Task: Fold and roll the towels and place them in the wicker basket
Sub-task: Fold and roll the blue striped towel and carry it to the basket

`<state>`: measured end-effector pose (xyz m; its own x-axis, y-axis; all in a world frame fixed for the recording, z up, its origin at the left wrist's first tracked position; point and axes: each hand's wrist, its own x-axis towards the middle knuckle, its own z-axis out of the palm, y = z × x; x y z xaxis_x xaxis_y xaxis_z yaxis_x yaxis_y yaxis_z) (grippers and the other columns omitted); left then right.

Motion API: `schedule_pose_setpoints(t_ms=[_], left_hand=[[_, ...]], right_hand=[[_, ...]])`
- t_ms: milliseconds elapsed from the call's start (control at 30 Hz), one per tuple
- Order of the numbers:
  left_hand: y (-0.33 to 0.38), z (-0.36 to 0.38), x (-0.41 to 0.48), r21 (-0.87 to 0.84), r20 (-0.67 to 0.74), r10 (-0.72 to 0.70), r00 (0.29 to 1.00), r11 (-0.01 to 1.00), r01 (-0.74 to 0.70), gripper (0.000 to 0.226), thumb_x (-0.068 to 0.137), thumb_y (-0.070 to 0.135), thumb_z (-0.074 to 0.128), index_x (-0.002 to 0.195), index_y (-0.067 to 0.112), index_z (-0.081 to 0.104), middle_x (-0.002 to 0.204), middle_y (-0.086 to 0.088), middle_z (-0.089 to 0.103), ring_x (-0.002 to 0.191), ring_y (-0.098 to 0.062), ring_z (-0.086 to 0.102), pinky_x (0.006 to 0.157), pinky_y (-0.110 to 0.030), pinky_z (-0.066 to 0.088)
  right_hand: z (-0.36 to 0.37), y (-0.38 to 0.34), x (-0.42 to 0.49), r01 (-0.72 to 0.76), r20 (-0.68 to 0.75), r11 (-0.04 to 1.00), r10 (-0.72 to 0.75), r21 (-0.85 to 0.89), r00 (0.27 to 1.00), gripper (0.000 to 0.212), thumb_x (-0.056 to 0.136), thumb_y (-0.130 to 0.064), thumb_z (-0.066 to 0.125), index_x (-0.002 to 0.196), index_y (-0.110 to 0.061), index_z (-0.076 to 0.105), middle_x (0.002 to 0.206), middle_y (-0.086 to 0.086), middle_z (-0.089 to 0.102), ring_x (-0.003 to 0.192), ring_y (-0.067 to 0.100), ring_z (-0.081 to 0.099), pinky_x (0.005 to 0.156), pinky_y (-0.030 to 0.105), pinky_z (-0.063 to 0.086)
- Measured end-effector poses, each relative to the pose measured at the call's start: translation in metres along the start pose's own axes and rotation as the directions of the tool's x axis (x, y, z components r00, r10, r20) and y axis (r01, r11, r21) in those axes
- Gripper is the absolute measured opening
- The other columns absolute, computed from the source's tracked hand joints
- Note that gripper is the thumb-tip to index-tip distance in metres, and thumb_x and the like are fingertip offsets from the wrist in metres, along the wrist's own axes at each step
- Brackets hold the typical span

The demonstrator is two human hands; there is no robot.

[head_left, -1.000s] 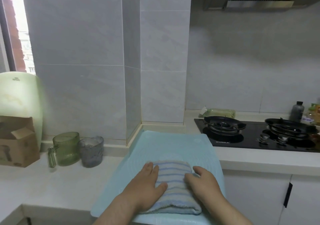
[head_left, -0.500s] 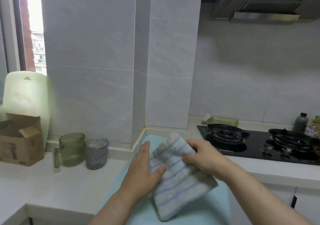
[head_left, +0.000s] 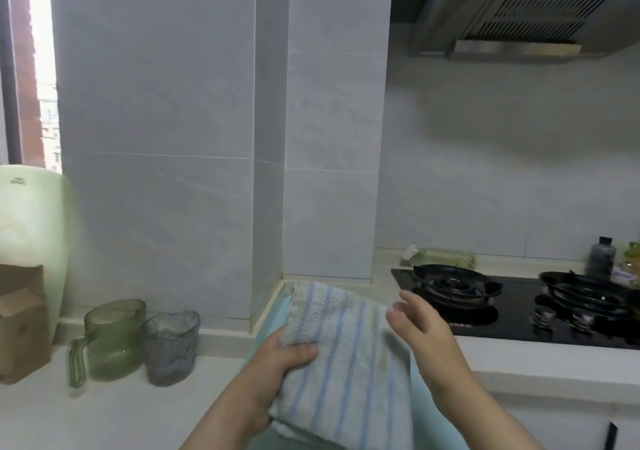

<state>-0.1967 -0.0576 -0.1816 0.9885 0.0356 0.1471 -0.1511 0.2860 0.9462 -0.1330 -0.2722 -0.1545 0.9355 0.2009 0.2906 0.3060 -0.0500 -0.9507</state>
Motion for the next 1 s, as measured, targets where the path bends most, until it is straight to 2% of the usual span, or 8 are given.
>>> schedule_pose_setpoints(t_ms=[67,133,333,433,667,767,900,1000], left_hand=[[-0.009,-0.003,0.001,-0.086,-0.052,-0.056,0.997,0.995,0.052,0.052,0.059,0.007,0.075,0.111,0.005,0.07,0.112,-0.026,0.069,0.103,-0.044,0.066,0.097,-0.056,0.048],[-0.02,-0.005,0.001,-0.115,-0.085,-0.108,0.991,0.989,0.098,0.069,0.054,0.009,0.081,0.12,0.0,0.064,0.115,-0.028,0.067,0.103,-0.045,0.066,0.094,-0.054,0.05],[-0.04,-0.011,0.001,-0.086,-0.11,-0.086,0.99,0.993,0.077,0.064,0.062,0.006,0.076,0.124,0.0,0.06,0.116,-0.027,0.067,0.106,-0.044,0.065,0.098,-0.055,0.048],[-0.04,-0.01,0.002,-0.063,-0.122,-0.08,0.989,0.995,0.073,0.066,0.061,0.013,0.083,0.122,-0.001,0.06,0.114,-0.026,0.068,0.103,-0.044,0.066,0.093,-0.054,0.051],[-0.041,-0.007,0.002,-0.064,-0.075,-0.112,0.991,0.992,0.107,0.091,0.045,0.021,0.096,0.126,0.002,0.058,0.118,-0.025,0.066,0.108,-0.043,0.065,0.095,-0.052,0.05],[-0.041,-0.006,0.002,-0.037,-0.082,-0.103,0.991,0.994,0.1,0.097,0.037,0.021,0.098,0.124,0.001,0.058,0.114,-0.025,0.068,0.103,-0.041,0.067,0.078,-0.043,0.058],[-0.038,-0.005,-0.001,-0.02,-0.086,-0.093,0.992,0.996,0.092,0.072,0.056,0.01,0.093,0.118,-0.002,0.06,0.106,-0.026,0.07,0.09,-0.038,0.071,0.063,-0.036,0.059],[-0.035,-0.005,-0.001,-0.039,-0.104,-0.137,0.985,0.99,0.133,0.041,0.081,-0.007,0.065,0.12,0.0,0.058,0.102,-0.025,0.072,0.084,-0.038,0.072,0.059,-0.036,0.059]], right_hand=[[0.007,0.031,-0.005,-0.234,0.164,0.936,0.195,0.261,0.967,0.067,0.068,-0.042,0.077,0.123,-0.008,0.062,0.119,0.012,0.069,0.111,0.026,0.066,0.096,0.041,0.05],[0.015,0.048,-0.012,-0.384,0.297,0.872,0.297,0.302,0.907,0.058,0.066,-0.032,0.072,0.113,0.001,0.067,0.107,0.021,0.072,0.101,0.035,0.07,0.088,0.043,0.053],[0.01,0.07,-0.014,-0.309,0.161,0.914,0.275,0.264,0.948,0.035,0.07,-0.011,0.079,0.102,0.003,0.071,0.094,0.018,0.075,0.084,0.033,0.073,0.065,0.035,0.056],[0.008,0.067,-0.015,-0.351,0.181,0.877,0.306,0.328,0.935,0.021,0.087,-0.003,0.067,0.108,0.001,0.068,0.1,0.019,0.074,0.09,0.037,0.072,0.073,0.041,0.055],[0.006,0.068,-0.014,-0.337,0.228,0.841,0.261,0.424,0.938,0.036,0.084,0.007,0.065,0.118,-0.004,0.062,0.108,0.019,0.072,0.098,0.038,0.07,0.075,0.042,0.055],[0.005,0.068,-0.017,-0.325,0.241,0.825,0.235,0.463,0.942,0.039,0.082,0.003,0.069,0.119,-0.006,0.062,0.109,0.018,0.072,0.099,0.037,0.07,0.078,0.044,0.056],[0.007,0.068,-0.019,-0.344,0.301,0.799,0.214,0.493,0.929,0.071,0.056,-0.005,0.083,0.123,-0.007,0.06,0.117,0.023,0.068,0.107,0.043,0.065,0.094,0.053,0.05],[0.004,0.073,-0.016,-0.346,0.316,0.785,0.202,0.513,0.927,0.066,0.06,0.005,0.072,0.124,-0.004,0.06,0.117,0.027,0.066,0.108,0.047,0.063,0.096,0.055,0.048]])
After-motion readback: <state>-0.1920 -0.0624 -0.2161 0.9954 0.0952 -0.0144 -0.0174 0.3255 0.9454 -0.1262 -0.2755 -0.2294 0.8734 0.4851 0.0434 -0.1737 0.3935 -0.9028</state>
